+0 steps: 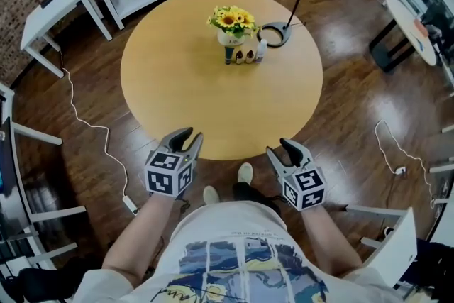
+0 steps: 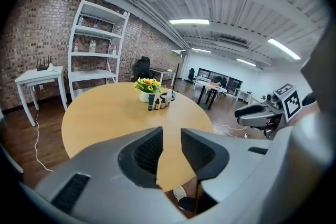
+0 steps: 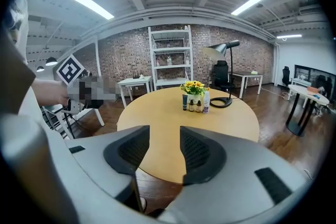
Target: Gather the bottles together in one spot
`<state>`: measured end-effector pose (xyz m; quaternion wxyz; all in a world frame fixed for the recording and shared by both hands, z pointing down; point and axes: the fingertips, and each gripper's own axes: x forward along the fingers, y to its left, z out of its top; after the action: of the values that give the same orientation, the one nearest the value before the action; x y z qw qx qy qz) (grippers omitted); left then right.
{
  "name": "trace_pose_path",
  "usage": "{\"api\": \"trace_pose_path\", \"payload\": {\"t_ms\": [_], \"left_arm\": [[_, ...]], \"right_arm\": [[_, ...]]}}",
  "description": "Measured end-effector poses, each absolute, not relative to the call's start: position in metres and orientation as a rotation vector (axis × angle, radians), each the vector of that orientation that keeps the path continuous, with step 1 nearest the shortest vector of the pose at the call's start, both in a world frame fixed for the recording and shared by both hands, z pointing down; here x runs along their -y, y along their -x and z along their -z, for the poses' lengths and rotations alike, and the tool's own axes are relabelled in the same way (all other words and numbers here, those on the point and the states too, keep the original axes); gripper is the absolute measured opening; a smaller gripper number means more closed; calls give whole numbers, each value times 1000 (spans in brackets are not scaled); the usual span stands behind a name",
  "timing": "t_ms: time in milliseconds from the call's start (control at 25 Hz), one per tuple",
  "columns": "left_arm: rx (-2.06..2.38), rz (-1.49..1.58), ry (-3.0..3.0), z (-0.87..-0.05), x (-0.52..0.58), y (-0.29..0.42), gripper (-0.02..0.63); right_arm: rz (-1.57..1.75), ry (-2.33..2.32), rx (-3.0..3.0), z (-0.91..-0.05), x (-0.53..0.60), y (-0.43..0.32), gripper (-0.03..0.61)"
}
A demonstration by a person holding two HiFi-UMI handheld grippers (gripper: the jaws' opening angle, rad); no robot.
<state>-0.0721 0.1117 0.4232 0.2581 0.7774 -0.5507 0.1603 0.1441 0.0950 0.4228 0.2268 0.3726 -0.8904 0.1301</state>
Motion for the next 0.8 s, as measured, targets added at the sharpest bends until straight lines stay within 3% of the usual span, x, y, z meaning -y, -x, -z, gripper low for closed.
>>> {"api": "trace_pose_path", "payload": {"t_ms": [800], "left_arm": [[1487, -416, -2115, -433, -178, 100, 110]], "right_arm": [[-382, -1033, 2449, -418, -134, -132, 223]]}}
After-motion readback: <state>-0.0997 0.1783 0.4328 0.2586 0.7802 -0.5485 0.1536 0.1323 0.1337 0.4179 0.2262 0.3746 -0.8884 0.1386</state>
